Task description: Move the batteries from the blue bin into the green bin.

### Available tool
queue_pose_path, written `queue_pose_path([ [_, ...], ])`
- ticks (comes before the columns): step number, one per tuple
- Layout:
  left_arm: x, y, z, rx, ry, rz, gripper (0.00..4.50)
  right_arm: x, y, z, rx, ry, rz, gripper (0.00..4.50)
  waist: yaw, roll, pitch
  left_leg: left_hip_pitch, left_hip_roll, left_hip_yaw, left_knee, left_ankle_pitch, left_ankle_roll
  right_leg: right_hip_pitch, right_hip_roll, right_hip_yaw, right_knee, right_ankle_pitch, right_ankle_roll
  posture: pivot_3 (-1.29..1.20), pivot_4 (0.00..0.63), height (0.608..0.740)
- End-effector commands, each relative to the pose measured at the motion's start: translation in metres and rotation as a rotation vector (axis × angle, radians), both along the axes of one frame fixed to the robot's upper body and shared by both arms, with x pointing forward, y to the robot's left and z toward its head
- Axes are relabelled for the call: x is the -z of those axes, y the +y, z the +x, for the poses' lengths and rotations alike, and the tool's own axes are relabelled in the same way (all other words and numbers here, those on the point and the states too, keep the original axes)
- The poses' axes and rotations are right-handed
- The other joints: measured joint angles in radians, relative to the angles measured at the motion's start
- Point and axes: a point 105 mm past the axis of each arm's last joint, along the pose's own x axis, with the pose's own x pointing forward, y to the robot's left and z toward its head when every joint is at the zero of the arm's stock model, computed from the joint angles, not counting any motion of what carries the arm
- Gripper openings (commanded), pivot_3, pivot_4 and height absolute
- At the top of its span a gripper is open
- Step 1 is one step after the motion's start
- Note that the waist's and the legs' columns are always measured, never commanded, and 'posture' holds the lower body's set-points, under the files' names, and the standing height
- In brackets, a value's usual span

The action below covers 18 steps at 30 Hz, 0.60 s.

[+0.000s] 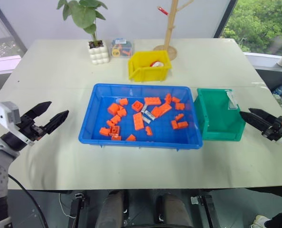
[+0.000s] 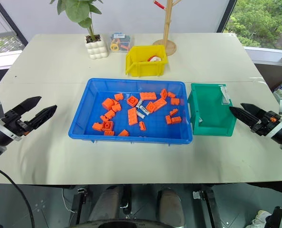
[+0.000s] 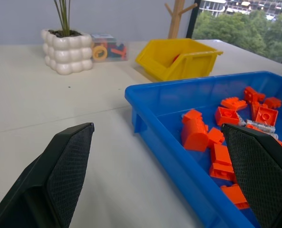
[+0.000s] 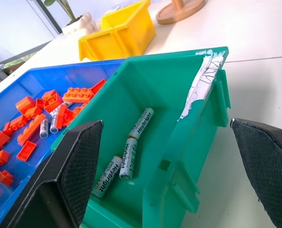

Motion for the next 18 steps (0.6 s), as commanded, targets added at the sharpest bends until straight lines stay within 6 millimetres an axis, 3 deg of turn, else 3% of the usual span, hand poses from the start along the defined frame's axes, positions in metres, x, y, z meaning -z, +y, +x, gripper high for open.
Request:
queue_pose_path([
  [1,-0.014,0.001,-0.003,0.002,-0.051,0.023,4.5,-0.016,-0.002,-0.002,0.002,-0.051,-0.016,4.42,0.0,0.0,0.0,0.0,0.0,0.0,0.0,0.0,0.0,0.0,0.0,0.0,0.0,0.0,0.0,0.0,0.15,0.739],
  [13,-0.015,-0.012,-0.013,0.131,0.003,0.018,4.5,-0.012,-0.002,-0.001,0.001,-0.041,-0.015,4.42,-0.001,0.0,0.0,0.0,0.0,0.0,0.0,0.0,0.0,0.0,0.0,0.0,0.0,0.0,0.0,0.0,0.15,0.739],
  [18,-0.008,-0.022,-0.029,0.256,0.115,0.012,4.5,-0.014,0.0,0.001,-0.002,-0.043,-0.021,4.42,-0.002,0.0,0.0,0.0,0.0,0.0,0.0,0.0,0.0,0.0,0.0,0.0,0.0,0.0,0.0,0.0,0.15,0.739],
])
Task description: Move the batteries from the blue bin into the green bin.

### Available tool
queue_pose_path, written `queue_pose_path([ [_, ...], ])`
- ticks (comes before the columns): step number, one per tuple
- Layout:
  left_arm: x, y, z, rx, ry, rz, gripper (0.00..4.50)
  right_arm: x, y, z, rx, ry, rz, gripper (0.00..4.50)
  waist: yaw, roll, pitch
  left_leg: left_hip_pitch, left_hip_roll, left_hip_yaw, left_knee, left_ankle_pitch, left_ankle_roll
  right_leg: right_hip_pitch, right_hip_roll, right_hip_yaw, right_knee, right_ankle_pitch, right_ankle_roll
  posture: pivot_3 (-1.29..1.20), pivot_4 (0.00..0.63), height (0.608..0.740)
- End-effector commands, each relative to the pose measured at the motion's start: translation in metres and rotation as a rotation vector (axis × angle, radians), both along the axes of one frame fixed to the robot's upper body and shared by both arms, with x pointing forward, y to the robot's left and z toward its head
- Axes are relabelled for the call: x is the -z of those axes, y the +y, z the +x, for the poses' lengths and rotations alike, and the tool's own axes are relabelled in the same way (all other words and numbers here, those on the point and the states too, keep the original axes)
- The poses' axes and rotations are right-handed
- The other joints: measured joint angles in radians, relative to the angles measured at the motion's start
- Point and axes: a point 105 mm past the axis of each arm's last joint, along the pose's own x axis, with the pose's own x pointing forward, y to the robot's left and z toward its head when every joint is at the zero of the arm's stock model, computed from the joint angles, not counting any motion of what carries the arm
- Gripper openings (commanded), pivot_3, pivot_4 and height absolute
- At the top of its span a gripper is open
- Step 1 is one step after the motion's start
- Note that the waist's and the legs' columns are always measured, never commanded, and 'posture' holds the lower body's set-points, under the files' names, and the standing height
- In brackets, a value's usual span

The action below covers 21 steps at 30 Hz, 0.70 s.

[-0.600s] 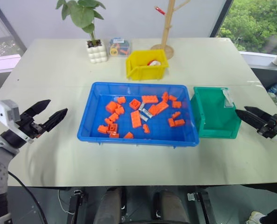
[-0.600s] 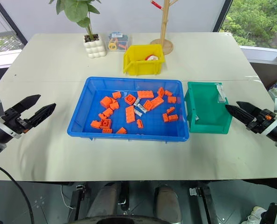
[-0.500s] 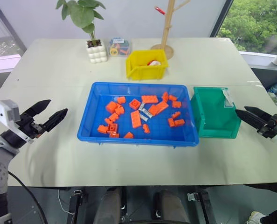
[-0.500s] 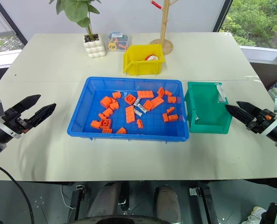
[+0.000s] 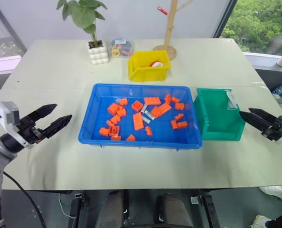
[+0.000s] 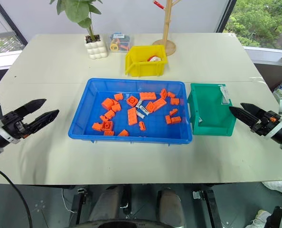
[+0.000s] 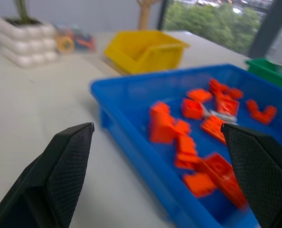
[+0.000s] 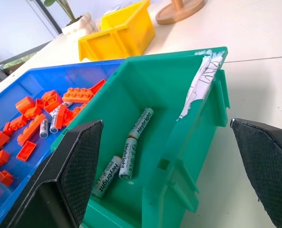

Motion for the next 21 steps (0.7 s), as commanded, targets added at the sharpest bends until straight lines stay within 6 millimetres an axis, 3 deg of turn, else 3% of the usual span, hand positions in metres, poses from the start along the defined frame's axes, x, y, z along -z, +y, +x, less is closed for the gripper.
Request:
queue_pose_path([
  [1,-0.0077,-0.0073,-0.0114,0.084,0.017,0.022,4.5,-0.0144,-0.0007,0.0009,-0.001,-0.043,-0.021,4.42,0.0,0.0,0.0,0.0,0.0,0.0,0.0,0.0,0.0,0.0,0.0,0.0,0.0,0.0,0.0,0.0,0.15,0.739],
  [21,-0.0098,-0.0062,-0.0044,0.068,-0.015,0.046,4.5,-0.0144,0.001,0.0009,0.002,-0.048,-0.02,4.42,0.001,0.0,0.0,0.0,0.0,0.0,0.0,-0.001,0.001,0.0,0.0,0.0,0.0,0.0,0.0,0.0,0.15,0.739],
])
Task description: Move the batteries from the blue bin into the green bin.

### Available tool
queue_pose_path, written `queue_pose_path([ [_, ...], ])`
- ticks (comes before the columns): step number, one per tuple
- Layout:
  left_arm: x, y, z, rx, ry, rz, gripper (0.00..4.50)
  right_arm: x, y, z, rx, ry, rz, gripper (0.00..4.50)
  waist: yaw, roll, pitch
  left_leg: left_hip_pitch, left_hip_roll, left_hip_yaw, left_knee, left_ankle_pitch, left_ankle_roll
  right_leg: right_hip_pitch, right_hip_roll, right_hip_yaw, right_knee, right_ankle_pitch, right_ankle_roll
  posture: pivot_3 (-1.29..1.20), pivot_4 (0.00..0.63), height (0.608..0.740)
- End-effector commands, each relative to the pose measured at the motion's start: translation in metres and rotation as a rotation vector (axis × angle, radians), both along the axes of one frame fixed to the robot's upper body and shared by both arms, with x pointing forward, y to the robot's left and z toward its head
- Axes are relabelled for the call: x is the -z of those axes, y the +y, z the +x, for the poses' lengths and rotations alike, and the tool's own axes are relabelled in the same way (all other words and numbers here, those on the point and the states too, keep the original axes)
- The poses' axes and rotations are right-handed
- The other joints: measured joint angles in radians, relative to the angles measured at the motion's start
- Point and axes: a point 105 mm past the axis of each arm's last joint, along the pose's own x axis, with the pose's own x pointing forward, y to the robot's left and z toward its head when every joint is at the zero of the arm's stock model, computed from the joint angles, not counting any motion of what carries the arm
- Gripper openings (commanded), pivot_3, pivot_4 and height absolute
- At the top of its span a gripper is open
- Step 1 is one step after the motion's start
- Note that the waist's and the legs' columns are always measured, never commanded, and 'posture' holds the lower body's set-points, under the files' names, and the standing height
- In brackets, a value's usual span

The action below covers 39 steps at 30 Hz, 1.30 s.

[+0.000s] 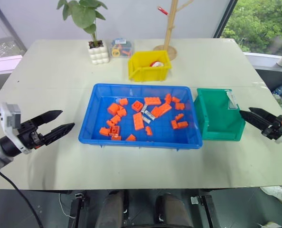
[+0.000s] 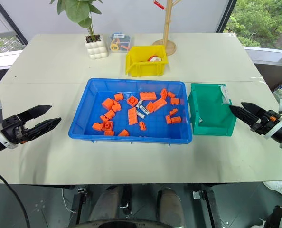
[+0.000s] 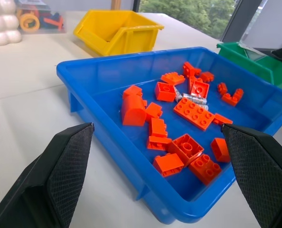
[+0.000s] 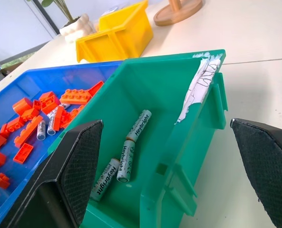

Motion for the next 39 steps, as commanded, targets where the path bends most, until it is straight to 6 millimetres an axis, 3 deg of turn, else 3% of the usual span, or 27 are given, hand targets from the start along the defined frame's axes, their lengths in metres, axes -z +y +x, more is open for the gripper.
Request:
queue_pose_path([
  [1,-0.008,-0.001,0.001,-0.003,-0.046,0.02,4.5,-0.013,0.002,-0.001,-0.01,-0.047,-0.018,4.42,0.0,0.0,0.0,0.0,0.0,0.0,0.0,0.0,0.0,0.0,0.0,0.0,0.0,0.0,0.0,0.0,0.15,0.739],
  [6,-0.018,0.0,0.008,-0.014,-0.09,0.037,4.5,-0.026,0.01,0.006,-0.026,-0.08,-0.033,4.42,0.001,0.0,0.0,0.0,0.0,0.0,0.0,0.0,0.0,0.0,0.0,0.0,0.0,0.0,0.0,0.0,0.15,0.739],
  [16,-0.05,-0.015,0.027,0.116,-0.136,0.059,4.5,-0.068,0.06,0.037,-0.094,-0.178,-0.091,4.42,-0.001,0.0,0.0,0.0,0.0,0.0,0.0,0.0,-0.001,-0.001,0.0,0.0,0.0,0.0,0.0,0.0,0.15,0.739],
  [24,-0.042,-0.047,0.035,0.262,-0.054,0.027,4.5,-0.085,0.147,0.046,-0.294,-0.164,-0.167,4.42,-0.002,0.0,0.0,0.0,0.0,0.0,-0.001,0.0,-0.001,-0.001,0.0,0.0,0.001,0.0,0.0,0.0,0.15,0.739],
  [31,-0.028,-0.064,0.022,0.337,0.003,0.031,4.5,-0.074,0.216,0.034,-0.516,-0.082,-0.199,4.42,-0.002,0.0,0.0,0.0,0.0,0.0,-0.001,0.001,-0.001,-0.002,0.0,0.0,0.001,0.0,0.0,0.0,0.15,0.739],
  [39,-0.025,-0.072,0.025,0.32,-0.034,0.034,4.5,-0.032,0.28,0.041,-0.588,0.144,-0.16,4.42,0.0,-0.001,0.0,-0.001,-0.001,-0.001,-0.001,0.001,-0.001,-0.002,0.0,0.0,0.001,0.0,0.0,0.0,0.15,0.739],
])
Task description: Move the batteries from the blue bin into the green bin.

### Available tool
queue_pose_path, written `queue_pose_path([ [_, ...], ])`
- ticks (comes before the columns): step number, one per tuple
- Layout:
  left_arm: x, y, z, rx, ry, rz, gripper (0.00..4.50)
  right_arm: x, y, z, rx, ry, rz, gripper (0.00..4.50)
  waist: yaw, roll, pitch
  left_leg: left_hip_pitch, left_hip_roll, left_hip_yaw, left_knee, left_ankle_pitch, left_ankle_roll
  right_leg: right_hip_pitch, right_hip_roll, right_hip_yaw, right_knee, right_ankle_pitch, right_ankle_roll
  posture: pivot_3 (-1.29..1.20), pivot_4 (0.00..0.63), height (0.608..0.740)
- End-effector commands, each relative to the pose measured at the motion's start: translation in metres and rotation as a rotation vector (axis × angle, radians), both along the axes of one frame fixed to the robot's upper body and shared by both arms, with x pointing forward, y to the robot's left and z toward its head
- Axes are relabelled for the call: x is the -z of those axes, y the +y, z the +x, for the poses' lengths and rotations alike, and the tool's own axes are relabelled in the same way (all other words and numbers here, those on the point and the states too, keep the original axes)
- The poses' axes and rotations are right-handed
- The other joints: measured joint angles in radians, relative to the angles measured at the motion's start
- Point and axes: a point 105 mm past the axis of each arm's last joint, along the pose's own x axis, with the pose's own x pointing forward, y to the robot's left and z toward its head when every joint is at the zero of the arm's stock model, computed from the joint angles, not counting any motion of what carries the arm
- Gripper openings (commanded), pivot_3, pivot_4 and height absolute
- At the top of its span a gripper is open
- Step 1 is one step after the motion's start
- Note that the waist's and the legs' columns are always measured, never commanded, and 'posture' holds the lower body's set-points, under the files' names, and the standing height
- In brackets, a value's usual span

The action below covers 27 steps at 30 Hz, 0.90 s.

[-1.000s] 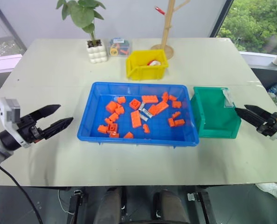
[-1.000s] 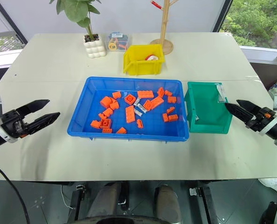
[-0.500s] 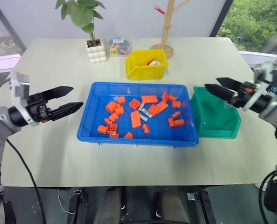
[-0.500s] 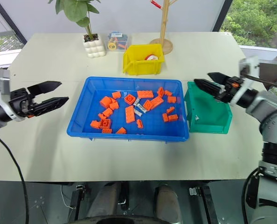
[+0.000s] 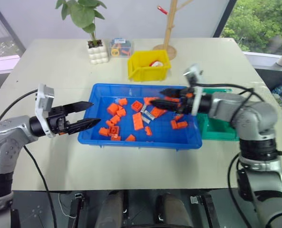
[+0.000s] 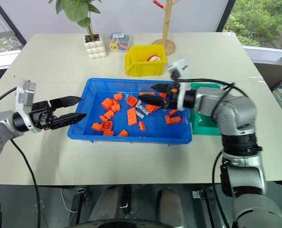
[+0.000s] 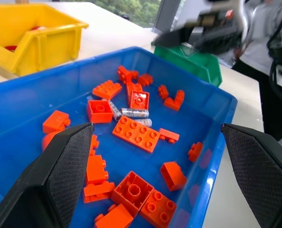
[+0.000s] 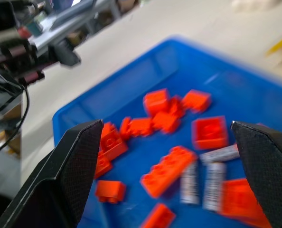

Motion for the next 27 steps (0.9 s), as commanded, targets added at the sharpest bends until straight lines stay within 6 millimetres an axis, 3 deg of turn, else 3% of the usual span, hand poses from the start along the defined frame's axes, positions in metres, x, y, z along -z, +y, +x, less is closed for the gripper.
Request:
queue_pose_path([
  [1,-0.008,-0.005,-0.001,0.0,-0.066,0.009,4.5,0.004,0.019,-0.001,-0.016,0.027,-0.016,4.42,-0.001,0.0,0.0,0.0,0.0,0.0,0.0,0.0,0.0,0.0,0.0,0.0,0.0,0.0,0.0,0.0,0.15,0.739],
  [10,-0.005,-0.008,-0.003,-0.039,-0.093,-0.018,4.5,0.037,0.032,0.009,-0.007,0.046,-0.138,4.42,-0.004,0.0,0.0,0.0,0.0,0.0,0.0,0.0,0.0,-0.001,0.0,0.0,0.001,0.0,0.0,0.0,0.15,0.739],
  [25,-0.005,-0.005,-0.006,-0.099,-0.122,-0.042,4.5,0.056,0.044,0.013,-0.043,0.025,-0.211,4.42,-0.004,0.0,0.0,0.0,0.0,0.0,0.0,0.0,0.0,-0.001,0.0,0.0,0.001,0.0,0.0,0.0,0.15,0.739],
  [27,-0.004,-0.005,-0.006,-0.105,-0.123,-0.044,4.5,0.056,0.045,0.013,-0.047,0.014,-0.218,3.93,-0.004,0.0,0.0,0.0,0.0,0.0,0.0,0.0,0.0,-0.001,0.0,0.0,0.001,0.0,0.0,0.0,0.15,0.739],
])
